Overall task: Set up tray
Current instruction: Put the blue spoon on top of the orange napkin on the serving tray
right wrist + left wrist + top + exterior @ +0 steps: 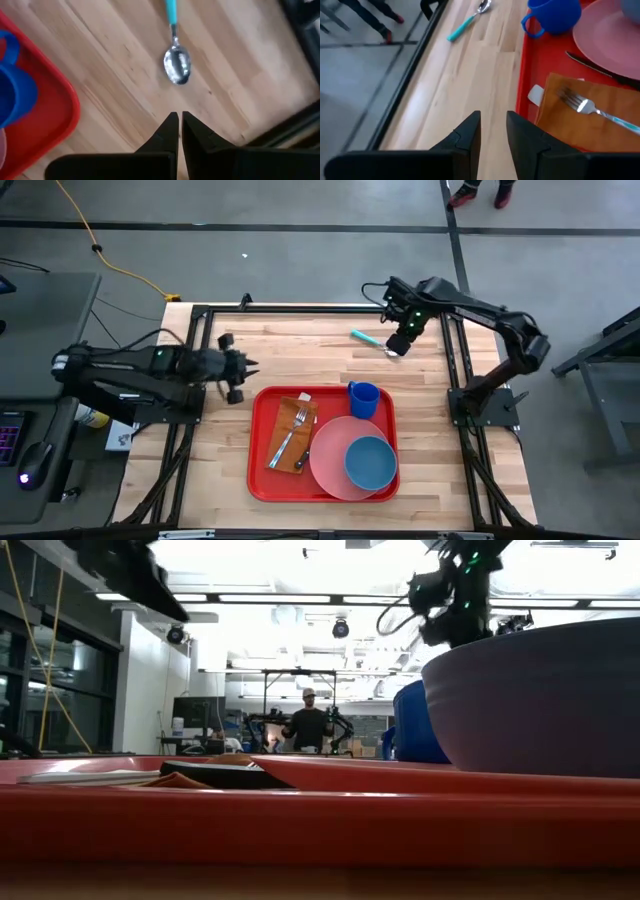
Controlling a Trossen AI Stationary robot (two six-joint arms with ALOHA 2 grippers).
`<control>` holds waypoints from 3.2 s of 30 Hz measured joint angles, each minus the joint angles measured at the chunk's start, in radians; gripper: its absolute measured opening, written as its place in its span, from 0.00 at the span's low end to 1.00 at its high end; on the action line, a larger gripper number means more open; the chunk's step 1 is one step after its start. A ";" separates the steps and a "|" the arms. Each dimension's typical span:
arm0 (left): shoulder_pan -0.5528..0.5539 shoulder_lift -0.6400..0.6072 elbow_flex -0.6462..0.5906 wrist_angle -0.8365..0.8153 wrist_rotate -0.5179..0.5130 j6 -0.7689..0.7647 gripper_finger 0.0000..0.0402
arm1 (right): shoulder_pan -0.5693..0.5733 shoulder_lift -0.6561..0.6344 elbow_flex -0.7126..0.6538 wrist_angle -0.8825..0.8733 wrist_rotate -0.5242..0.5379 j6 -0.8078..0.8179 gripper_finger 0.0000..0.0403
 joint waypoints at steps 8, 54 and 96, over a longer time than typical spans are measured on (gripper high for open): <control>0.381 0.155 0.000 0.294 0.446 0.122 0.31 | -0.050 -0.283 0.000 0.112 -0.069 0.061 0.00; 0.464 1.591 1.558 -0.306 0.555 0.995 0.43 | 0.095 -0.686 0.000 -0.116 -0.087 0.123 0.00; 0.495 1.747 1.600 -0.096 0.610 0.539 0.74 | 0.095 -0.684 0.000 -0.095 -0.175 0.149 0.00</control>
